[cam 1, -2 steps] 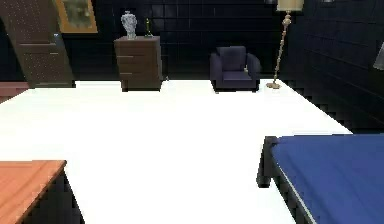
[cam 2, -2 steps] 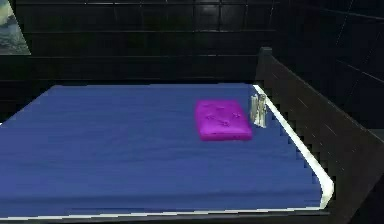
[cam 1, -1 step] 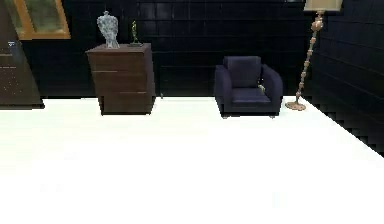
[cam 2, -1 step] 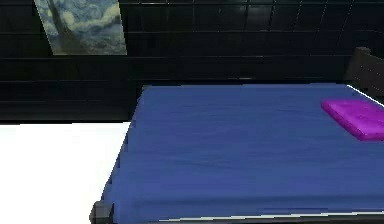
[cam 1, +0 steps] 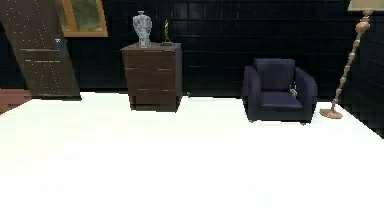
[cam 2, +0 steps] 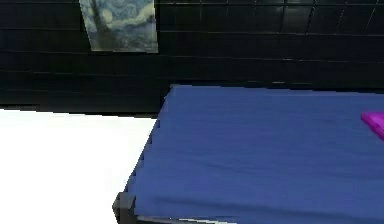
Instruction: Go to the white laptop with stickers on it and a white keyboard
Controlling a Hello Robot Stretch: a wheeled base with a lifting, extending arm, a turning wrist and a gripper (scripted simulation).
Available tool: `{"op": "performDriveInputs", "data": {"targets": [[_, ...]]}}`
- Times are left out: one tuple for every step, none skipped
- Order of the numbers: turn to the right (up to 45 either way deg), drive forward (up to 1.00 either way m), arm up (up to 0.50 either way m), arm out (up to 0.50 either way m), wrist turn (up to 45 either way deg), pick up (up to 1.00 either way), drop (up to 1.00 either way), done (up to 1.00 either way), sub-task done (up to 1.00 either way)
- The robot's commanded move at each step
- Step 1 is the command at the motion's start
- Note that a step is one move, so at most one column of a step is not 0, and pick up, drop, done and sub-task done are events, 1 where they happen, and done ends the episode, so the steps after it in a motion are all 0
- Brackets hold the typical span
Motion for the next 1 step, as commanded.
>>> {"op": "performDriveInputs", "data": {"targets": [[0.0,0.3,0.0,0.0,0.0,0.0,0.0,0.0,0.0]]}}
